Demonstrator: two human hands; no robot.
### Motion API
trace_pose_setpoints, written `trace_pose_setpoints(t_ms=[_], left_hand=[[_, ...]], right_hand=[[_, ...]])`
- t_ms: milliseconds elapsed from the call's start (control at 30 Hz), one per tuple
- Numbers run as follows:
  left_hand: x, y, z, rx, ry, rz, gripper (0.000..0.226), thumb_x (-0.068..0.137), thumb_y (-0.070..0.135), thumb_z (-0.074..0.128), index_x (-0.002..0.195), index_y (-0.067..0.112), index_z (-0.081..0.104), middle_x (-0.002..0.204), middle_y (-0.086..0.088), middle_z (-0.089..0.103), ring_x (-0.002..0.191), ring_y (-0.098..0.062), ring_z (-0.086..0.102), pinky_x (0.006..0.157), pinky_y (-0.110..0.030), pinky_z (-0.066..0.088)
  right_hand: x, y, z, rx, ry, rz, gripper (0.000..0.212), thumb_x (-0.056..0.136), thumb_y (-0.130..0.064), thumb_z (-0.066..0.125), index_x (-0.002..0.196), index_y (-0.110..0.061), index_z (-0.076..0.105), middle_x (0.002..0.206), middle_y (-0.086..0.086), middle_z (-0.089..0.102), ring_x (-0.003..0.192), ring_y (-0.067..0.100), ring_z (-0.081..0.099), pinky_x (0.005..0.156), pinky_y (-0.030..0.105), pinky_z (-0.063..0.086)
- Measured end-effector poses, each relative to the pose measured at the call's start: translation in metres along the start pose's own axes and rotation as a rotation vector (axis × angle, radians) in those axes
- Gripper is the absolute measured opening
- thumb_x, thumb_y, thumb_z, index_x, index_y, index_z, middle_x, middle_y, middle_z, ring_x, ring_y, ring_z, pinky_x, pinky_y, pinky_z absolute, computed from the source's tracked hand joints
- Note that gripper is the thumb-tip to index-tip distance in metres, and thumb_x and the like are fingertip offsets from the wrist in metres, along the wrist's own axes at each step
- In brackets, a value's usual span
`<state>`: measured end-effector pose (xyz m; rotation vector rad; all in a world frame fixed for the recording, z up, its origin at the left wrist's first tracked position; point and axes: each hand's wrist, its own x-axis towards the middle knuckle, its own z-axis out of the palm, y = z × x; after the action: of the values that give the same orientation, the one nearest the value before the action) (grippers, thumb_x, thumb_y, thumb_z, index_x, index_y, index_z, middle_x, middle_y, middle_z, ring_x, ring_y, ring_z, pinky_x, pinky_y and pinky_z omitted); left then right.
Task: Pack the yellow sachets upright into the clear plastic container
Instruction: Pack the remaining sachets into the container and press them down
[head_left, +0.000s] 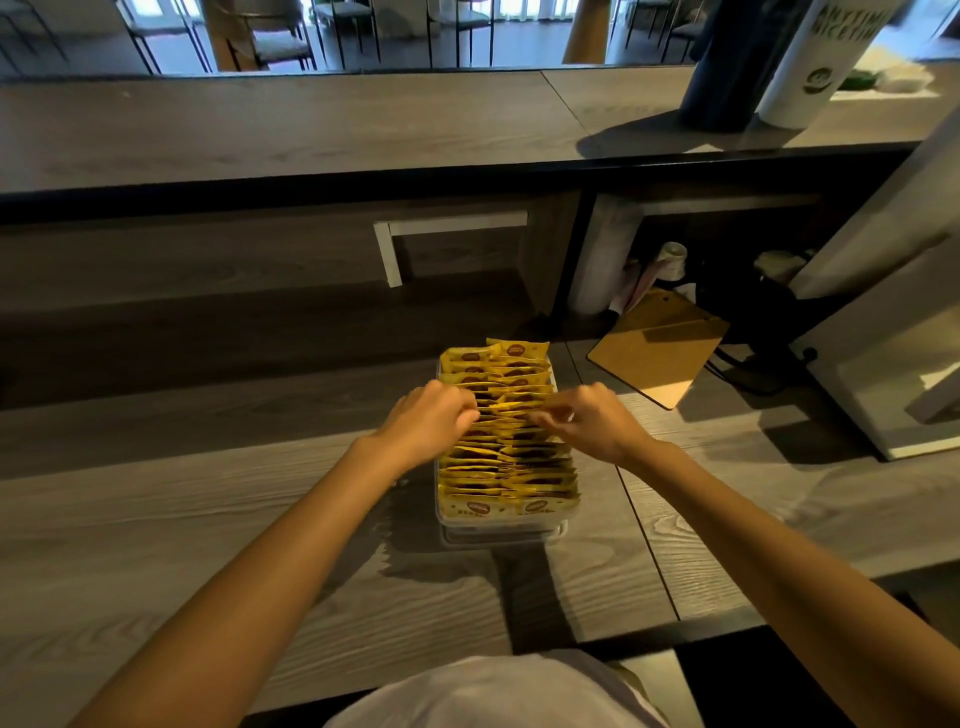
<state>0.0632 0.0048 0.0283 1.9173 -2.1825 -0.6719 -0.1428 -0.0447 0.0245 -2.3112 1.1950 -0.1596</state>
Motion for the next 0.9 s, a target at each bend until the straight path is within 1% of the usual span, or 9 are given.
trace_pose_setpoints(t_ms=[67, 133, 200, 267, 367, 467, 633, 733, 900], left_hand=[[0.002, -0.002, -0.001, 0.035, 0.156, -0.012, 0.018, 0.094, 0.019, 0.050, 0.107, 0.011, 0.060, 0.110, -0.005, 0.059, 0.100, -0.019, 0.057, 0.084, -0.033, 0.047], [0.005, -0.005, 0.000, 0.070, 0.161, -0.021, 0.025, 0.092, 0.018, 0.054, 0.116, 0.013, 0.056, 0.119, -0.003, 0.053, 0.111, -0.019, 0.052, 0.089, -0.034, 0.045], [0.009, -0.006, 0.002, 0.087, 0.104, -0.028, 0.030, 0.090, 0.018, 0.057, 0.119, 0.013, 0.054, 0.123, -0.003, 0.052, 0.114, -0.020, 0.052, 0.091, -0.034, 0.044], [0.012, -0.005, 0.002, 0.105, 0.099, -0.034, 0.027, 0.089, 0.017, 0.058, 0.116, 0.013, 0.053, 0.122, -0.004, 0.053, 0.111, -0.021, 0.053, 0.087, -0.032, 0.043], [0.016, -0.003, 0.002, 0.154, 0.101, -0.018, 0.028, 0.089, 0.019, 0.059, 0.114, 0.012, 0.050, 0.122, -0.005, 0.052, 0.112, -0.020, 0.048, 0.087, -0.031, 0.041], [0.020, -0.003, 0.005, 0.134, 0.078, -0.024, 0.035, 0.088, 0.018, 0.061, 0.118, 0.011, 0.046, 0.124, -0.007, 0.052, 0.115, -0.022, 0.049, 0.090, -0.034, 0.043], [0.026, -0.012, 0.010, 0.155, -0.079, -0.012, 0.029, 0.091, 0.016, 0.056, 0.119, 0.014, 0.056, 0.118, -0.009, 0.060, 0.110, -0.025, 0.058, 0.092, -0.040, 0.049], [0.029, -0.012, 0.010, 0.171, -0.094, 0.006, 0.021, 0.092, 0.013, 0.052, 0.112, 0.015, 0.059, 0.113, -0.008, 0.061, 0.107, -0.026, 0.058, 0.091, -0.042, 0.049], [0.034, -0.016, -0.002, 0.120, -0.158, 0.025, 0.018, 0.094, 0.014, 0.048, 0.108, 0.015, 0.059, 0.109, -0.006, 0.062, 0.104, -0.024, 0.057, 0.093, -0.040, 0.046]], right_hand=[[0.004, 0.002, -0.002, -0.011, 0.175, 0.033, 0.022, 0.092, -0.018, 0.054, 0.107, -0.008, 0.066, 0.104, 0.011, 0.068, 0.093, 0.023, 0.064, 0.071, 0.023, 0.044], [0.010, 0.004, -0.002, -0.088, 0.212, 0.015, 0.025, 0.091, -0.016, 0.055, 0.115, -0.009, 0.063, 0.112, 0.010, 0.064, 0.099, 0.023, 0.061, 0.075, 0.024, 0.043], [0.014, 0.005, 0.001, -0.144, 0.141, -0.025, 0.032, 0.091, -0.016, 0.057, 0.122, -0.012, 0.058, 0.122, 0.009, 0.061, 0.110, 0.024, 0.057, 0.082, 0.027, 0.044], [0.017, 0.007, 0.004, -0.186, 0.078, -0.034, 0.035, 0.090, -0.017, 0.058, 0.125, -0.014, 0.056, 0.127, 0.009, 0.059, 0.117, 0.025, 0.050, 0.088, 0.031, 0.044], [0.020, 0.006, 0.005, -0.219, 0.051, -0.006, 0.033, 0.092, -0.018, 0.056, 0.124, -0.014, 0.058, 0.125, 0.011, 0.060, 0.115, 0.027, 0.047, 0.083, 0.031, 0.042], [0.025, 0.003, 0.005, -0.226, 0.005, 0.008, 0.033, 0.093, -0.016, 0.052, 0.125, -0.016, 0.058, 0.124, 0.013, 0.059, 0.116, 0.027, 0.048, 0.086, 0.032, 0.042], [0.028, 0.004, 0.010, -0.222, -0.014, 0.015, 0.034, 0.094, -0.018, 0.050, 0.128, -0.017, 0.056, 0.129, 0.011, 0.058, 0.118, 0.028, 0.047, 0.092, 0.034, 0.041], [0.029, 0.006, 0.010, -0.218, -0.014, 0.009, 0.032, 0.095, -0.020, 0.049, 0.126, -0.017, 0.058, 0.127, 0.008, 0.060, 0.115, 0.028, 0.048, 0.092, 0.034, 0.039], [0.038, 0.010, 0.003, -0.190, -0.023, 0.018, 0.026, 0.094, -0.019, 0.050, 0.116, -0.012, 0.064, 0.117, 0.013, 0.064, 0.110, 0.030, 0.053, 0.090, 0.036, 0.042]])
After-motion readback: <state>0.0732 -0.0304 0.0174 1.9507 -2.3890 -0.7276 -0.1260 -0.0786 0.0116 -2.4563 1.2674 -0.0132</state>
